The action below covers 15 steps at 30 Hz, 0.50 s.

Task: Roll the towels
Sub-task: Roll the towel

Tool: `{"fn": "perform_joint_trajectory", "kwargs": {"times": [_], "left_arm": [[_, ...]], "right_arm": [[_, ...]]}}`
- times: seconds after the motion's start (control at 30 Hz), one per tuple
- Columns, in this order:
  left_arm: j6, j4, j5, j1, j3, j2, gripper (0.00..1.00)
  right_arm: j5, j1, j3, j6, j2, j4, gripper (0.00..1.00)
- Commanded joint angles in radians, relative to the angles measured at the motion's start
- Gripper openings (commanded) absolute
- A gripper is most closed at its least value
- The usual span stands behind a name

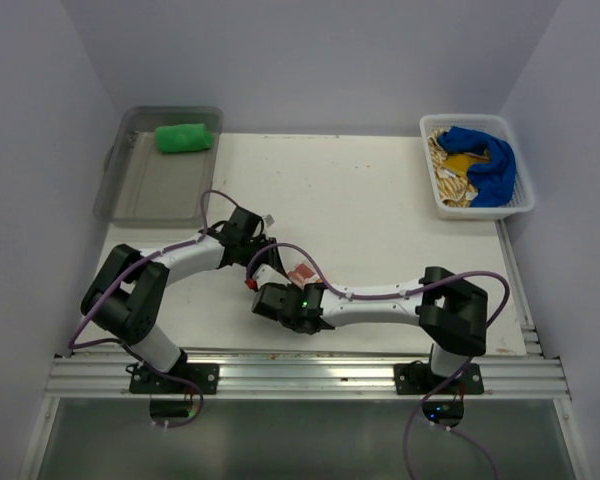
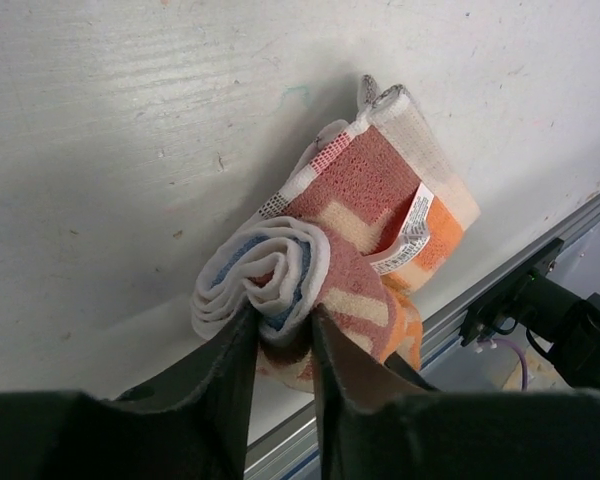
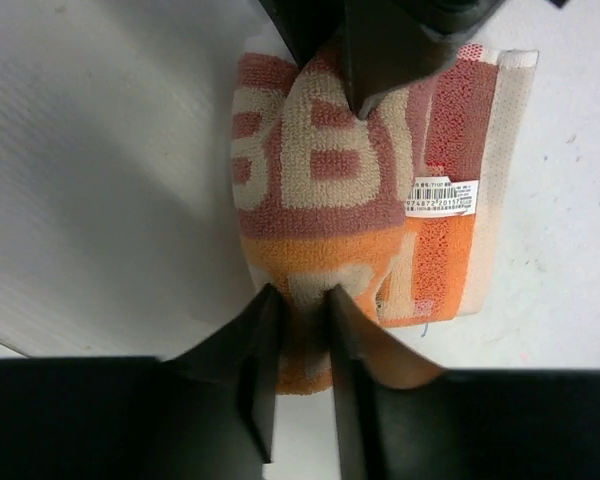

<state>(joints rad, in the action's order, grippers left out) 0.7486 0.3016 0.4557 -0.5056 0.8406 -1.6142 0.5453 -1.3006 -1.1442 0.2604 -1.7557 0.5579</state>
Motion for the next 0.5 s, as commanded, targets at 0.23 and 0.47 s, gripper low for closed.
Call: {"fn": "perform_joint_trajectory", "kwargs": {"times": [0.23, 0.47], "left_arm": [[-0.061, 0.136, -0.064, 0.002, 0.081, 0.086, 0.69], [-0.092, 0.214, -0.077, 0.074, 0.124, 0.186, 0.72]], "right_arm": [[-0.161, 0.11, 0.089, 0.0, 0.1, -0.107, 0.0], [-0.52, 0.257, 0.155, 0.034, 0.206, -0.197, 0.0]]}}
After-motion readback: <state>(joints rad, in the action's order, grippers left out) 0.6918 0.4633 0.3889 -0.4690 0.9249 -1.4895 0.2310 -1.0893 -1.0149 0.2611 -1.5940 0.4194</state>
